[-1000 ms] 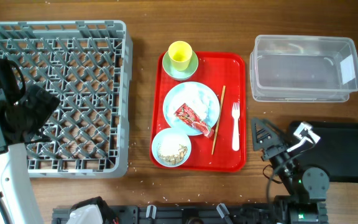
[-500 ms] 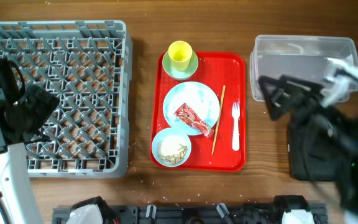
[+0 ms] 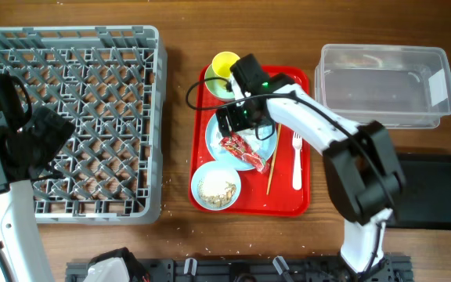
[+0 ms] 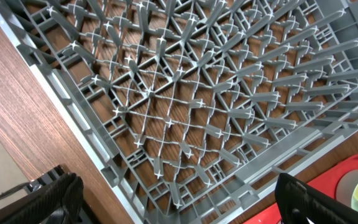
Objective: Sort waste into correct bins and load items into the dishwasher rack
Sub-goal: 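Reach the right gripper to the blue plate and grasp the napkin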
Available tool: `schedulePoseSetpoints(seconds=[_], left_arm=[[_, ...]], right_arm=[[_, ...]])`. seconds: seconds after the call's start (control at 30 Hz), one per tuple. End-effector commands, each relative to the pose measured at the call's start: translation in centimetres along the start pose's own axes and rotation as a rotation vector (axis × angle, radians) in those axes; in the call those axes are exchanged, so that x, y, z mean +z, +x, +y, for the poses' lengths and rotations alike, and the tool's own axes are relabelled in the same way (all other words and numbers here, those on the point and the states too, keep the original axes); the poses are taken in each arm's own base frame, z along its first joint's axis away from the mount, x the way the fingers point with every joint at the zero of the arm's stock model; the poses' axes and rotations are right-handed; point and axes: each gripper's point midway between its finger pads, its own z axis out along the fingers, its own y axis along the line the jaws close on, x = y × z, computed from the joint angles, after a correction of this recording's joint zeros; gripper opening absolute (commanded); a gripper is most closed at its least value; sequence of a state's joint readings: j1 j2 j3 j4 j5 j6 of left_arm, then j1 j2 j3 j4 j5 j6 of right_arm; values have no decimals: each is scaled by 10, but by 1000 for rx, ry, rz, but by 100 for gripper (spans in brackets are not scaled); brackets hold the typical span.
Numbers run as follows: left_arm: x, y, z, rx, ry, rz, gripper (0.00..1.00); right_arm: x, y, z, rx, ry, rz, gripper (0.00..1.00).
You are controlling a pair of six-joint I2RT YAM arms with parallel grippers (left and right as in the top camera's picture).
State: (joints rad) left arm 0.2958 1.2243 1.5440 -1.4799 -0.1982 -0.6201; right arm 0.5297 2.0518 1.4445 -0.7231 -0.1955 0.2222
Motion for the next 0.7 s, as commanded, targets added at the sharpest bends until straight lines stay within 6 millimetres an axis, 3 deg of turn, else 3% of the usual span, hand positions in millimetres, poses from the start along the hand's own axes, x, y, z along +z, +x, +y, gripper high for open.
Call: schedulePoseSetpoints(seconds=[0.0,0.13,0.17,0.3,0.43,0.53,0.6,0.67], left_arm=[[-5,-5,2,-25,-1,-26,100],[-5,-5,2,-25,-1,-26,100],[-5,-5,2,-25,-1,-26,100],[-5,-5,2,-25,-1,-26,100],[-5,-5,2,-25,-1,-26,100],[-5,-5,2,-25,-1,-26,100],[-5,-5,2,-25,-1,-26,100],[-5,-5,2,-25,-1,-26,100]], right_arm=[[25,8,-9,27,27,50,100],[30,9,-8,28,14,58,100],[30,10,-6,29,2,62,89],[20,14,-6,32,7,75,27],[-19,8,1,27,2,25,20],[-54,-2,9,35,-15,-56,4],[-70,-6,11,29,-11,-92,4],[-80,-10,-2,67,70,-135,4]])
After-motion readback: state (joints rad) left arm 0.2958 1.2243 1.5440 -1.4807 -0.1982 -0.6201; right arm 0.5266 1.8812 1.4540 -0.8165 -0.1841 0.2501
